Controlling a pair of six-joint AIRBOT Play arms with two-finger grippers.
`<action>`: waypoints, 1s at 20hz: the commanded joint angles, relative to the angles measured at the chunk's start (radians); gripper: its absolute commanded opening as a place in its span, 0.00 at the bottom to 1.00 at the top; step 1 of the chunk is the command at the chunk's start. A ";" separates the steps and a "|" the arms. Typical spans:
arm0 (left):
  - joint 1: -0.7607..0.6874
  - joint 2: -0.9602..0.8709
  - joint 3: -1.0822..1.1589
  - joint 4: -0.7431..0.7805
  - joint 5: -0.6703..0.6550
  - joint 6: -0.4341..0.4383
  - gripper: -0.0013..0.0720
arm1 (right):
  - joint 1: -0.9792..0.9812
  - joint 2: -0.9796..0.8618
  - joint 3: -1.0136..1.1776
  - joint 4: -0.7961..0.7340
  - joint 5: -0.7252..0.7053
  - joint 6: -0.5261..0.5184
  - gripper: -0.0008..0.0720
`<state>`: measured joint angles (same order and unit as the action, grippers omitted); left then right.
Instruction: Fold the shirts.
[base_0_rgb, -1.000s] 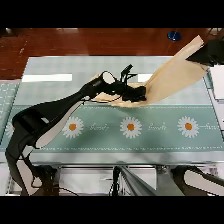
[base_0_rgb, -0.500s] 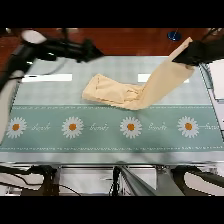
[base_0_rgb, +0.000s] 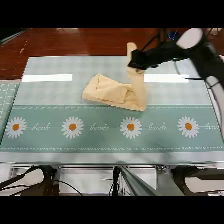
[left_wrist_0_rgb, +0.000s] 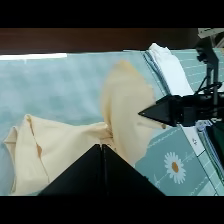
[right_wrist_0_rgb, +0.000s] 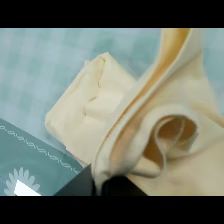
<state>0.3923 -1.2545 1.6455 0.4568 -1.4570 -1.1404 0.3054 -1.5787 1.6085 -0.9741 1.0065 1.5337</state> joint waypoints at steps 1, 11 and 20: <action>0.034 0.051 0.000 -0.001 -0.063 0.016 0.06 | 0.137 -0.135 0.000 0.029 -0.253 0.090 0.04; -0.093 0.042 -0.231 0.002 -0.032 0.094 0.06 | 0.253 -0.206 0.001 0.385 -0.340 -0.093 0.69; -0.102 -0.013 -0.392 0.079 0.052 0.173 0.06 | -0.181 0.130 0.000 -0.342 0.284 0.028 0.68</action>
<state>0.2920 -1.2530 1.2762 0.4847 -1.4406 -1.0035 0.2729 -1.5337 1.6085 -0.9489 1.0008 1.4864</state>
